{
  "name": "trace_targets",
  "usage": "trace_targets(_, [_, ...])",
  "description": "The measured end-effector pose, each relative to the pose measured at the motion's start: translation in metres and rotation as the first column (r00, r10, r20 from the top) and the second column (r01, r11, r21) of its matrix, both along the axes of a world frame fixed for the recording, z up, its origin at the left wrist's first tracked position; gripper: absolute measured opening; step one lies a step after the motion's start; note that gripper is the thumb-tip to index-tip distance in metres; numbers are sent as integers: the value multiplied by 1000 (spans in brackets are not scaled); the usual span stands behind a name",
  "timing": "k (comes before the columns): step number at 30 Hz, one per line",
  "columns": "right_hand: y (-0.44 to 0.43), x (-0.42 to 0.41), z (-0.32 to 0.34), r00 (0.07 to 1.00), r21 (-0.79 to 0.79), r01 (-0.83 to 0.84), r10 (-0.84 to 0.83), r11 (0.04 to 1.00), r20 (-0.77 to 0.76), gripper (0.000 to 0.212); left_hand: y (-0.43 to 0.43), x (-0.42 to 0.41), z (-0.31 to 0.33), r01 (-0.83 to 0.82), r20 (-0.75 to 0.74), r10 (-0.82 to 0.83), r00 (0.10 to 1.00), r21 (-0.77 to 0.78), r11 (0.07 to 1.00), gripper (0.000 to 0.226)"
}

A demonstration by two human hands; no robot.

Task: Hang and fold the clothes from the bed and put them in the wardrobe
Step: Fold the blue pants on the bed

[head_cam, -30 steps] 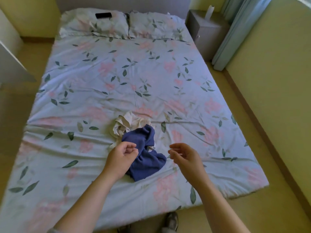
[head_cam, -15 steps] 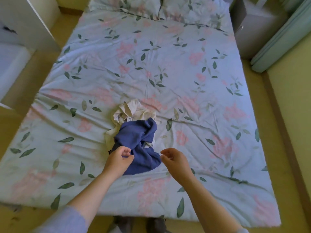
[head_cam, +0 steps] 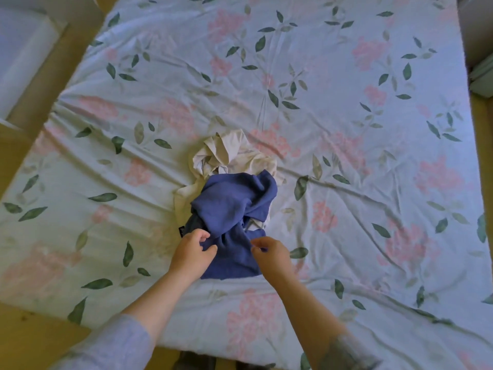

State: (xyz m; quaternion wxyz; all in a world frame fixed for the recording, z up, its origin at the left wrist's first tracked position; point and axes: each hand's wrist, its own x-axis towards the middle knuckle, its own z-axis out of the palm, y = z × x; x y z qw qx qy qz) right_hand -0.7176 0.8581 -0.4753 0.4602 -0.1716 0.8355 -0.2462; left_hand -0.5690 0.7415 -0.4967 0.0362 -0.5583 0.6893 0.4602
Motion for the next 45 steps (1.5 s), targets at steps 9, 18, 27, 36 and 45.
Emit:
trace_targets(9, [-27, 14, -71, 998, 96, -43, 39, 994, 46, 30, 0, 22, -55, -45, 14, 44, 999, 99, 994, 37])
trace_targets(18, [-5, -7, -2, 990, -203, 142, -141, 969, 18, 38, 8, 33, -35, -18, -89, 28, 996, 116, 993, 39])
trace_targets(27, [0, -31, 136, 988, -399, 130, -154, 908, -29, 30, 19, 27, 52, 152, -208, -131, 969, 86, 985, 38])
trace_targets(36, [-24, -43, 323, 983, -664, 131, -183, 736, -9, 30, 17, -5, 189, 309, -294, -335, 895, -133, 942, 51])
trace_targets(45, [-23, -35, 468, 983, -887, 171, -130, 429, 127, 23, 30, -41, 293, 300, -397, -395, 829, -281, 912, 56])
